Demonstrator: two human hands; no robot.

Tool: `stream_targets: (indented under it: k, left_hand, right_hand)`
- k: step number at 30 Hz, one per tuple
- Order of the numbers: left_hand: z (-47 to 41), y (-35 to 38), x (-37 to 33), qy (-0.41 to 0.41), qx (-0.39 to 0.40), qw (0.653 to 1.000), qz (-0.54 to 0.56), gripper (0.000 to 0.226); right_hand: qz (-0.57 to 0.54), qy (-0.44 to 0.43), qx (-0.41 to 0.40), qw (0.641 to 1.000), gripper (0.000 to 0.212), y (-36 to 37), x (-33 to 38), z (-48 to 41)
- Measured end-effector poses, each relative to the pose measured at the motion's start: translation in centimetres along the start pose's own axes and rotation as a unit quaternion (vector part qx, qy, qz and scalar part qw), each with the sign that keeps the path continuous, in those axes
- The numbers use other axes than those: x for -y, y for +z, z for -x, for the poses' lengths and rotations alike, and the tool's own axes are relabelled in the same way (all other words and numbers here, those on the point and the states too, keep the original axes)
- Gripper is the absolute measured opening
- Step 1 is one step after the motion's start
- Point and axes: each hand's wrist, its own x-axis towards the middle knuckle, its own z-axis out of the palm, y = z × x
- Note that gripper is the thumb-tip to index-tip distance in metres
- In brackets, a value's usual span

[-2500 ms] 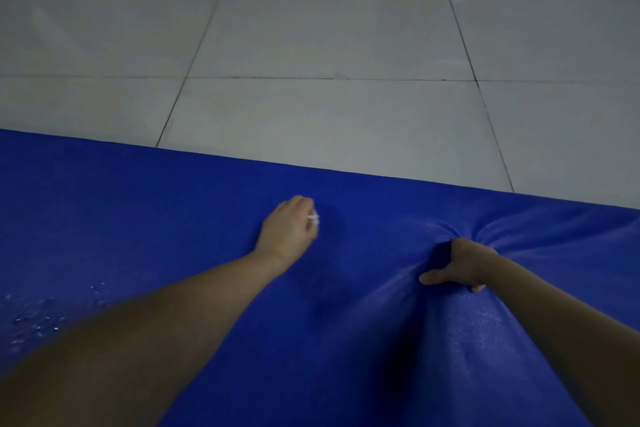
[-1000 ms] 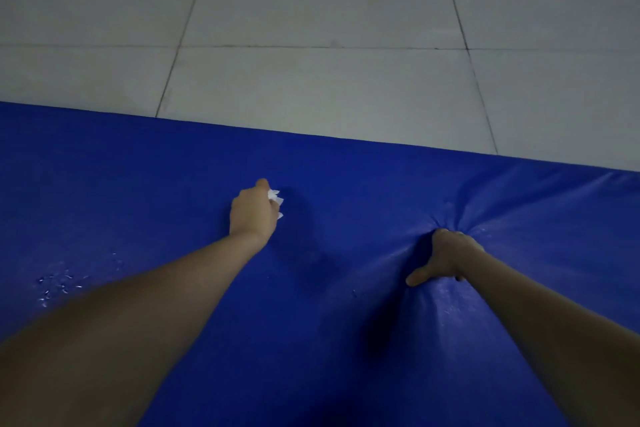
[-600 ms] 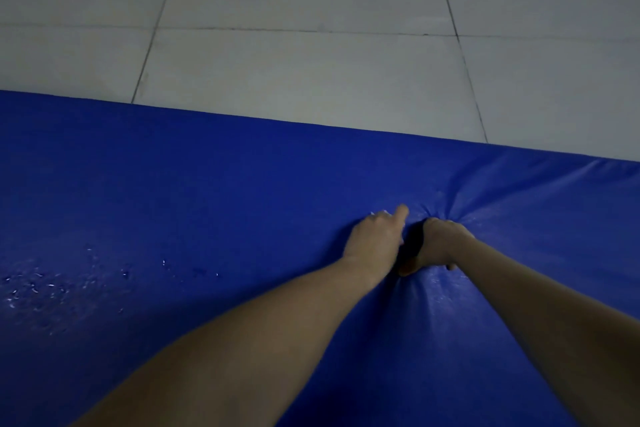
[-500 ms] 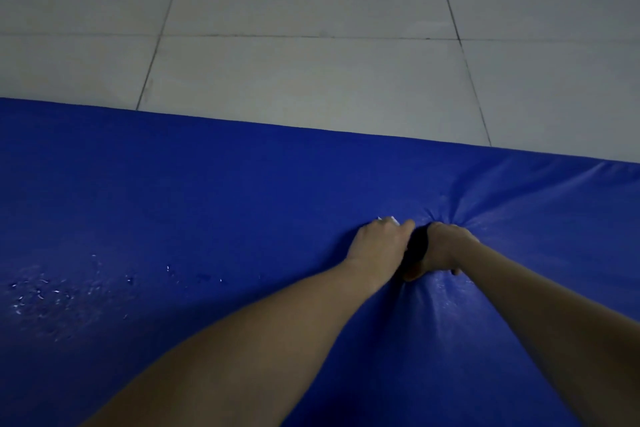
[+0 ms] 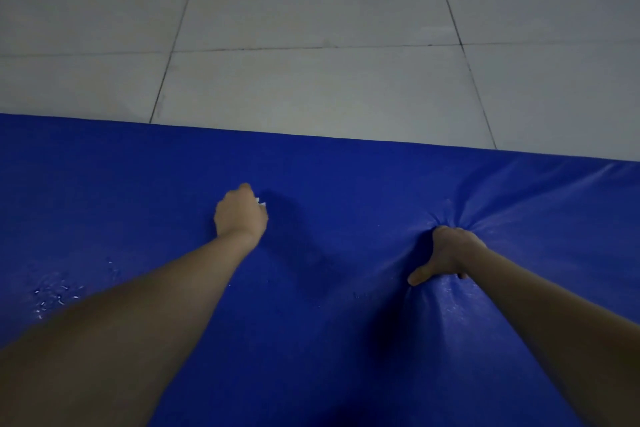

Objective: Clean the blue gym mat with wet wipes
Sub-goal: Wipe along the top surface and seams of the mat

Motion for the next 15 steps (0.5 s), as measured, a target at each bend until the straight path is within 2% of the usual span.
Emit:
stream_targets:
  k: [6, 10, 13, 15]
  left_hand:
    - [6.6, 3.9, -8.3, 0.110, 0.043, 0.991, 0.069, 0.012]
    - [13.0, 7.4, -15.2, 0.206, 0.092, 0.967, 0.116, 0.007]
    - [16.0, 9.2, -17.4, 0.292, 0.128, 0.943, 0.092, 0.006]
    - [15.4, 9.1, -16.7, 0.340, 0.120, 0.930, 0.069, 0.010]
  right_hand:
    - [-0.003, 0.001, 0.001, 1.000, 0.093, -0.1, 0.2, 0.2]
    - [0.022, -0.015, -0.011, 1.000, 0.071, -0.1, 0.3, 0.1]
    - [0.035, -0.015, -0.014, 0.999, 0.051, 0.2, 0.1, -0.6]
    - [0.029, -0.015, -0.021, 0.999, 0.059, 0.5, 0.1, -0.8]
